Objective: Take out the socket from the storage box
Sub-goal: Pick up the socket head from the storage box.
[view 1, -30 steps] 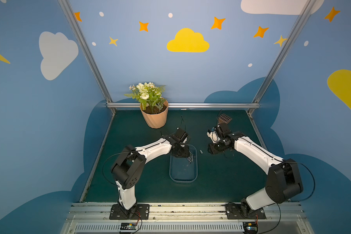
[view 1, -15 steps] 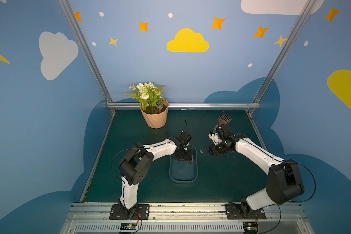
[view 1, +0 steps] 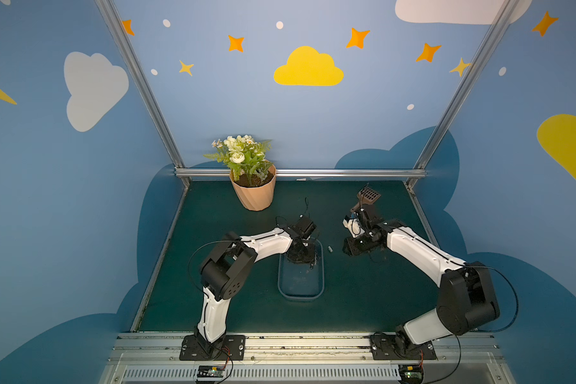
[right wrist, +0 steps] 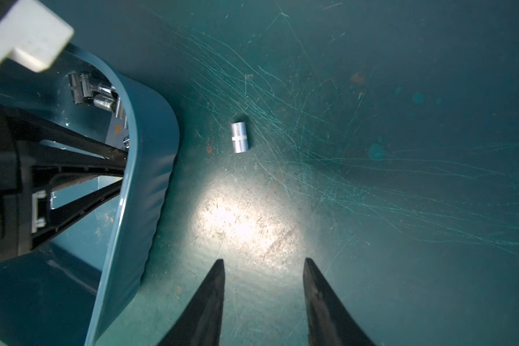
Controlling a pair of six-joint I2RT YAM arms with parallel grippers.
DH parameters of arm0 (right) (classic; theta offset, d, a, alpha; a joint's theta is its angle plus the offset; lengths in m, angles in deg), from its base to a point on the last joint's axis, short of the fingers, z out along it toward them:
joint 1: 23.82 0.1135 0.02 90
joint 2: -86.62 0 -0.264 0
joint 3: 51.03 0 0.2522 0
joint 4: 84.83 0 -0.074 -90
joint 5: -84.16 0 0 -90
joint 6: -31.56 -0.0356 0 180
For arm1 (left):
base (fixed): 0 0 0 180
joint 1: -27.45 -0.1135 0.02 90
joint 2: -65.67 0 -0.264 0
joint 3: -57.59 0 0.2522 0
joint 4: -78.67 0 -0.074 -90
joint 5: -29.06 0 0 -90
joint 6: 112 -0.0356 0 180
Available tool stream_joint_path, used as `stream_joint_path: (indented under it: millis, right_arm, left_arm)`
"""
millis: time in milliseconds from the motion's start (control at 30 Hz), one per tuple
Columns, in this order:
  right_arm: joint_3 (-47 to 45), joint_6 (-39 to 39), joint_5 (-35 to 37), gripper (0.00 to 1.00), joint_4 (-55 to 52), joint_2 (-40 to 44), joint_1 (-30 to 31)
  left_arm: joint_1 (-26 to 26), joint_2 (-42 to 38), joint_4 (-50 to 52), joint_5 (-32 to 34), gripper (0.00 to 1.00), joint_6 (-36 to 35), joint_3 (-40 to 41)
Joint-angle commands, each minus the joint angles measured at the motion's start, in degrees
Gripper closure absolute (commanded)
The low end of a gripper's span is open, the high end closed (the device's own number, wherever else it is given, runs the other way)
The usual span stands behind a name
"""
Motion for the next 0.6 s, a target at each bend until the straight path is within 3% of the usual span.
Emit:
stream_joint_path:
  millis: [0,233,567]
  right_arm:
    - [-0.8,-0.4,-1.0,0.56,0.8,1.5,-0.3]
    - [-0.9,-0.5,-1.8,0.57,0.9,0.9,-0.5]
    - [-0.9,-0.6,-2.2,0.56,1.1,0.6,-0.5]
  left_arm:
    - [0.3,2.1,2.7,0.5,0.70,0.0,-0.8]
    - [0.8,1.9,5.7,3.0,0.77,-1.2,-1.4]
    - [1.3,1.8,10.8,7.3,0.74,-4.0,-3.1]
